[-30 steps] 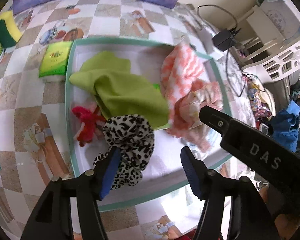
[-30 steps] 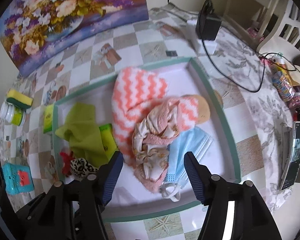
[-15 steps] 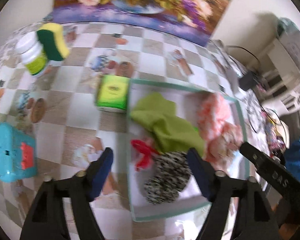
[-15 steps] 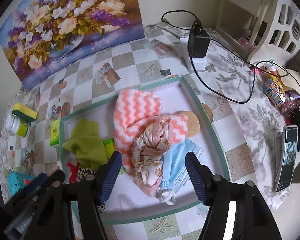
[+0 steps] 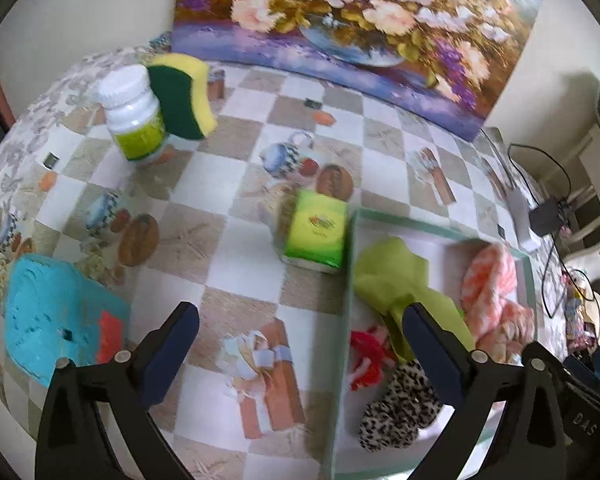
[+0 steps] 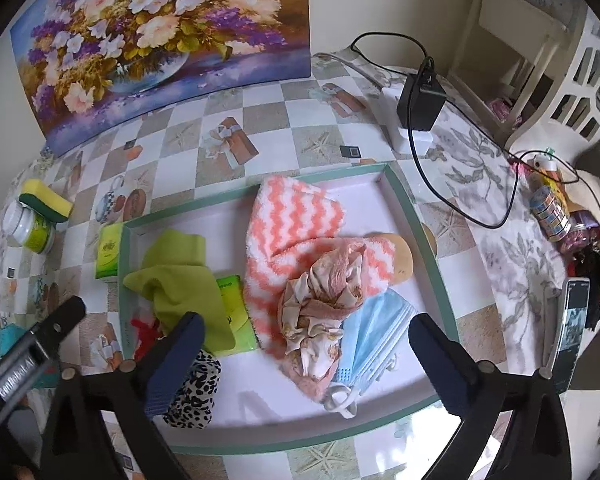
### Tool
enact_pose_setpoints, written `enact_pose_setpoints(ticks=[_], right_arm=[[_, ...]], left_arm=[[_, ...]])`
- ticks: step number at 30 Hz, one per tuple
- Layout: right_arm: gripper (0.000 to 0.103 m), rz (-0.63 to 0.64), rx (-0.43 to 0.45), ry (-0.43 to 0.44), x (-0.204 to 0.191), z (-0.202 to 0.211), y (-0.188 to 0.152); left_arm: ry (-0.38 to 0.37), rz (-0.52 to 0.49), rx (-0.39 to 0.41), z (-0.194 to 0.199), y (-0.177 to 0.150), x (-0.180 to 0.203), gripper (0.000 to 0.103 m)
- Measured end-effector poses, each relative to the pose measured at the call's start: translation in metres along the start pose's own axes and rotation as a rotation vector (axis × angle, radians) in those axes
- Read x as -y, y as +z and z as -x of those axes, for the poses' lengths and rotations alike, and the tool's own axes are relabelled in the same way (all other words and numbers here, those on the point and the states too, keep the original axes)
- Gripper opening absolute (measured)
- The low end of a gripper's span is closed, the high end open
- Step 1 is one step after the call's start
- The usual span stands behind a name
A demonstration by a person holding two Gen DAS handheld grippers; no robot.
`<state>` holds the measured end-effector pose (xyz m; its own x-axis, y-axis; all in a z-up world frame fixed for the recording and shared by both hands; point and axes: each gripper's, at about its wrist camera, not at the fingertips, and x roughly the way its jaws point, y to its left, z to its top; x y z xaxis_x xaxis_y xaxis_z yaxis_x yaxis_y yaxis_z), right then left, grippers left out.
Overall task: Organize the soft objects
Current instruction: 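Move both tools back from the tray over the table, then move the right tool to the green tissue pack while the left tool hovers over the teal plush item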
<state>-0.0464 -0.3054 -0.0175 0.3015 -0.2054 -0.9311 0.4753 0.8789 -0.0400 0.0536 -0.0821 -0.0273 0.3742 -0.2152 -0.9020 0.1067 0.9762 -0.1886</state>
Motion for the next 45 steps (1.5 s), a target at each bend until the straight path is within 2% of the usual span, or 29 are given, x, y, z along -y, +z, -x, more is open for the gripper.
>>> enact_pose_setpoints(ticks=[11,18,26,35,40,45], right_arm=[[0.103,-0.026,0.014,0.047,-0.002,0.003,0.002],[0.103,0.037,0.023,0.071,-0.029,0.001,0.002],[0.103,0.116,0.037,0.133,-0.068,-0.001,-0.003],[0.103,0.148,0.046,0.193,-0.089,-0.006,0.002],[0.103,0.176,0.061,0.223,-0.104,-0.01,0.005],[0.103,0.214,0.067,0.238,-0.123,-0.012,0.005]], left_arm=[[-0.003,0.018,0.064,0.005,0.011,-0.014,0.103],[0.003,0.033,0.101,0.009,0.018,-0.026,0.103],[0.019,0.068,0.074,0.008,0.027,-0.044,0.103],[0.038,0.106,0.055,0.006,0.033,-0.061,0.103],[0.009,0.115,0.056,0.011,0.04,-0.07,0.103],[0.012,0.131,0.059,0.016,0.045,-0.086,0.103]])
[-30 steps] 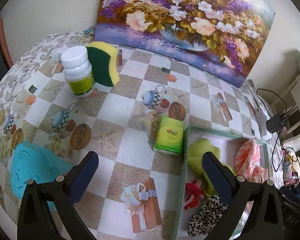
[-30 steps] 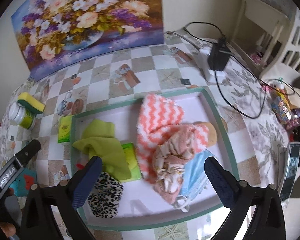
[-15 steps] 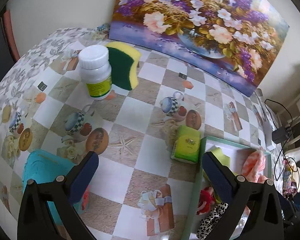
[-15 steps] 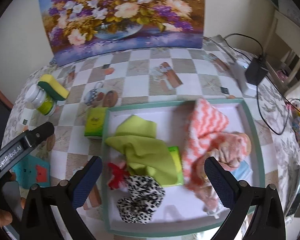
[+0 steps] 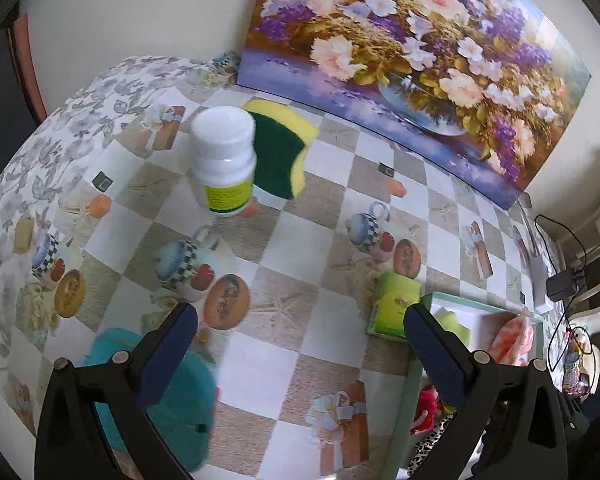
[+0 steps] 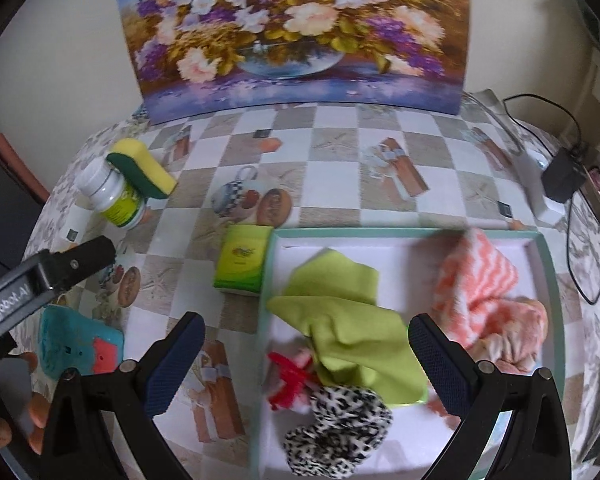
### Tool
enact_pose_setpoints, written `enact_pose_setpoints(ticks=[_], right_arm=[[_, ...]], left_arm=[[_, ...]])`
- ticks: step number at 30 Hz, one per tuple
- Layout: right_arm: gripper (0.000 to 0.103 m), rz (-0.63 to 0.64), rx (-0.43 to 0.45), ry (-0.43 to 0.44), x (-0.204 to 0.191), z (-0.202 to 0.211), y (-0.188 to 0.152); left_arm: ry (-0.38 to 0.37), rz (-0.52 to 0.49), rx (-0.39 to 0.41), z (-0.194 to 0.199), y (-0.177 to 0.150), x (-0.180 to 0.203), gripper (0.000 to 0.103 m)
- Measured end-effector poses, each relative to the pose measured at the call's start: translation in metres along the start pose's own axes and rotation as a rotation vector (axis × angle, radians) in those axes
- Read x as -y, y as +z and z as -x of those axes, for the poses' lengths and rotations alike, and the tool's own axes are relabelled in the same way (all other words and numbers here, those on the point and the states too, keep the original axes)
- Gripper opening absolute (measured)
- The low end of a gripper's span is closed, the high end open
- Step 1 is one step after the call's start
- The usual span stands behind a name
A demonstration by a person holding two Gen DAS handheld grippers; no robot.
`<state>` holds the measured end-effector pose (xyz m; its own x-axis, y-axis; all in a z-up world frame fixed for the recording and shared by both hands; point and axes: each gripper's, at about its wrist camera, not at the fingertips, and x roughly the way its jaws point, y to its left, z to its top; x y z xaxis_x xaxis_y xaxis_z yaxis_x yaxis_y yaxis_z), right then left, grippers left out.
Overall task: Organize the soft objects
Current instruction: 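Move the right tool to the green tissue pack while the left tool hovers over the teal plush item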
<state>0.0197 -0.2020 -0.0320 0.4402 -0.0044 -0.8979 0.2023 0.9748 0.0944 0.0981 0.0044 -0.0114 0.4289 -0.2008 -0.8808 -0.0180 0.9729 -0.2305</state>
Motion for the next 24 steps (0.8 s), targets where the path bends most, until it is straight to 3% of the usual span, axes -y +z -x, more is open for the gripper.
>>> enact_pose_setpoints(ticks=[6,24], right_arm=[[0.103,0.019,-0.004,0.028,-0.016,-0.009,0.005],[0.097,0.115,-0.055,0.047,-0.062,-0.045,0.014]], left_arm=[[0.01,0.072,-0.025,-0.003,0.006,-0.028,0.103],[0.021,0.073,-0.046,-0.006,0.026,-0.063,0.103]])
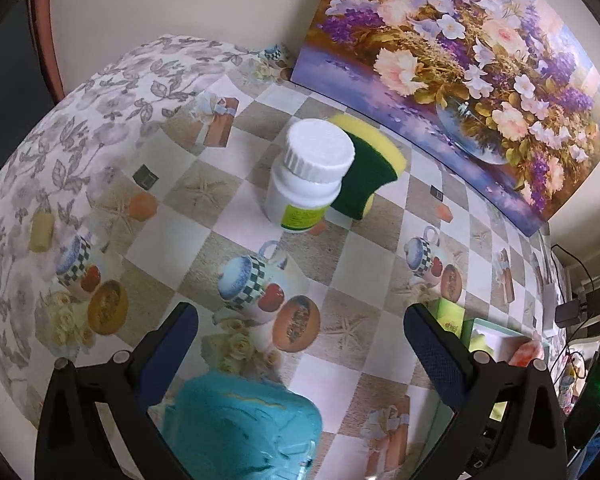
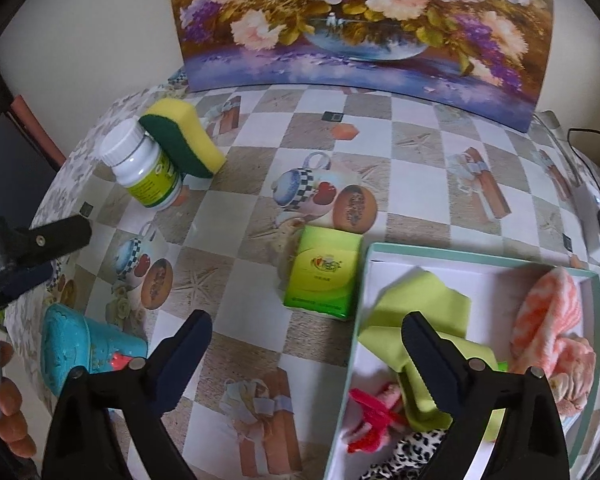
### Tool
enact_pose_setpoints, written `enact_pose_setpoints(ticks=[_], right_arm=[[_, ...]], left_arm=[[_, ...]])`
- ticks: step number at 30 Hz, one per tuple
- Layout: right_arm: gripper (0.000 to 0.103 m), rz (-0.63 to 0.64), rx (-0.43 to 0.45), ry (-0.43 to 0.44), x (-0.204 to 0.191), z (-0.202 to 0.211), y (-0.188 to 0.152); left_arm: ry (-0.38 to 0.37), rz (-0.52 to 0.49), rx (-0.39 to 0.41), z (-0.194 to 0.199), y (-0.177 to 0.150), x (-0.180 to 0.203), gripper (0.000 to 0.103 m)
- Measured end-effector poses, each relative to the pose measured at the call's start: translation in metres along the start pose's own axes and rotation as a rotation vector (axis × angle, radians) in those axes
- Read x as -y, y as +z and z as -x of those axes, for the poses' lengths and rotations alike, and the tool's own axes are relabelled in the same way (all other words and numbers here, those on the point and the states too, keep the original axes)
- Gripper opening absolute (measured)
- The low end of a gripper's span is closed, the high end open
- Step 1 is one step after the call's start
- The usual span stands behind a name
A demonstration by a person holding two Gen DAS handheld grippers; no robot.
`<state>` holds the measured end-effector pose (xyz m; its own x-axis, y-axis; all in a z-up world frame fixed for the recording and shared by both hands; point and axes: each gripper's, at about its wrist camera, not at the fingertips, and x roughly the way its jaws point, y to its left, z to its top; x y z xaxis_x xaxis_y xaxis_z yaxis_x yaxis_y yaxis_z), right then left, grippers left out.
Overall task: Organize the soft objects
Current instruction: 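Move the right tool to the green tissue pack while the left tool hovers over the teal plush item, then close the right tool on the green tissue pack and lift it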
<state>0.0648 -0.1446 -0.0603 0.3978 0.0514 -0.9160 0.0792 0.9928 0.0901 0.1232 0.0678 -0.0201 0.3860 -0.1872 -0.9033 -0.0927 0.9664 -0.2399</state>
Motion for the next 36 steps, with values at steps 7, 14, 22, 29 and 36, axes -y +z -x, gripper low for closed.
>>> enact_pose_setpoints(ticks=[7,14,22,29,36], right_arm=[[0.093,0.018,-0.014,0.008,-0.007,-0.007,0.006],[0.088,0.015,-0.03,0.044,-0.005,-0.014,0.016],[0.085,-0.006,-0.045,0.074,0.011,-0.014,0.046],[0.082,0.012,-0.12,0.037,0.018,-0.039,0.067],[0.081,0.056,-0.226,0.023,0.015,-0.076,0.076]], left_arm=[[-0.021,0.008,-0.023,-0.003,0.006,-0.011,0.102],[-0.013,-0.016,-0.033,-0.005,0.019,-0.016,0.102],[-0.046,-0.066,-0.084,-0.012,0.026,-0.017,0.101],[-0.088,-0.11,-0.156,-0.025,0.025,-0.006,0.1],[-0.076,-0.137,-0.179,-0.032,0.025,-0.004,0.1]])
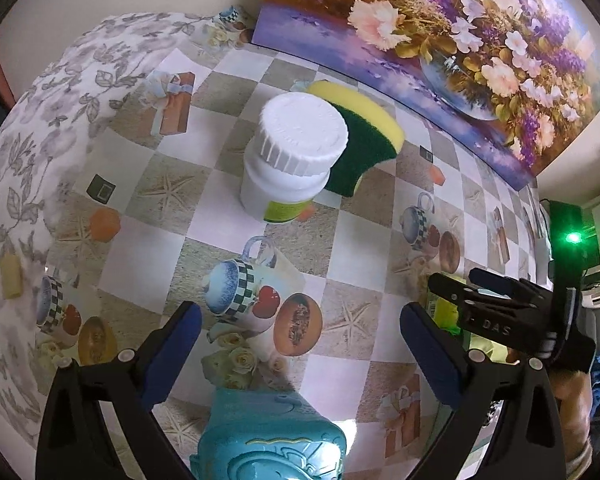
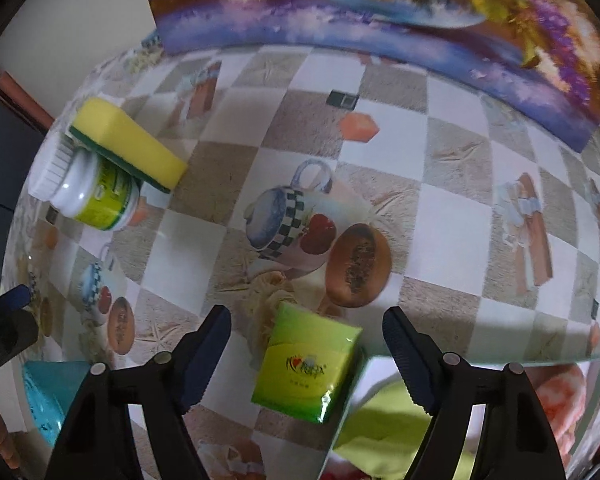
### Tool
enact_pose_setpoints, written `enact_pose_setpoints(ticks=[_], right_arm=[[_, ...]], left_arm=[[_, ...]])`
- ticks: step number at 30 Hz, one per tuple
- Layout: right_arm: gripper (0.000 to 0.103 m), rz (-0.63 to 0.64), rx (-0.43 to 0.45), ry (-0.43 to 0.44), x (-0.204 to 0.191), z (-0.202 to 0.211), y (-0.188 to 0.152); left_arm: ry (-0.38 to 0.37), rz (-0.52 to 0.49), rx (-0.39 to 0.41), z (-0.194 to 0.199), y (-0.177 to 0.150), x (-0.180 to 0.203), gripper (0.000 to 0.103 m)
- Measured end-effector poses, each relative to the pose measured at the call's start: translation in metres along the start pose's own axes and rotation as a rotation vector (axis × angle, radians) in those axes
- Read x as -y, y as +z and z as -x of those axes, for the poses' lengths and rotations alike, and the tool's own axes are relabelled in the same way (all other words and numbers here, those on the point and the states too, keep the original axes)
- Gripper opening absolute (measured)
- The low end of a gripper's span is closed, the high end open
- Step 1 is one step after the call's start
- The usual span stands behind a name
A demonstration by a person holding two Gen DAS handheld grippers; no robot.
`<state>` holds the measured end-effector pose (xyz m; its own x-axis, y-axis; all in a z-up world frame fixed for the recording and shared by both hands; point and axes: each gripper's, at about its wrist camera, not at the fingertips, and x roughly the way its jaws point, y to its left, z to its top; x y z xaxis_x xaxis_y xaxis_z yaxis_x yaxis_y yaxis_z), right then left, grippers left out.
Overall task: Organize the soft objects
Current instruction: 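Close the right tool on the green tissue pack and lift it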
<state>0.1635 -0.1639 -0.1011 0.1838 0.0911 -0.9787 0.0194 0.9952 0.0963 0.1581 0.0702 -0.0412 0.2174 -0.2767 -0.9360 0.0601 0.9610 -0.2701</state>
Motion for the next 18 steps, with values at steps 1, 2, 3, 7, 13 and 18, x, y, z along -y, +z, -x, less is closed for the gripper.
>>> enact_pose_setpoints(ticks=[1,2,3,7,13,18], right_arm=[[0.081,0.006,-0.011,-0.006,-0.001,-0.004,0.001],[0.081,0.017,-0.025,-0.016,-0.003,-0.008,0.002],[0.079,0.027,-0.034,-0.021,-0.005,-0.011,0.002],[0.077,0.054,-0.052,-0.017,-0.013,-0.017,0.004],[0.069,0.078,-0.07,0.033,-0.03,-0.02,0.001],[0.069,0.11,-0.083,0.02,-0.042,-0.022,-0.012]], left_arm=[[0.004,-0.002,-0.001,0.0,0.0,-0.001,0.1],[0.006,-0.005,-0.002,-0.001,0.0,-0.001,0.1],[0.008,-0.008,-0.003,-0.001,0.0,-0.001,0.1],[0.009,-0.013,-0.005,-0.003,0.0,-0.001,0.1],[0.01,-0.011,-0.014,-0.005,-0.002,-0.001,0.1],[0.021,-0.013,-0.013,-0.003,-0.004,-0.001,0.1]])
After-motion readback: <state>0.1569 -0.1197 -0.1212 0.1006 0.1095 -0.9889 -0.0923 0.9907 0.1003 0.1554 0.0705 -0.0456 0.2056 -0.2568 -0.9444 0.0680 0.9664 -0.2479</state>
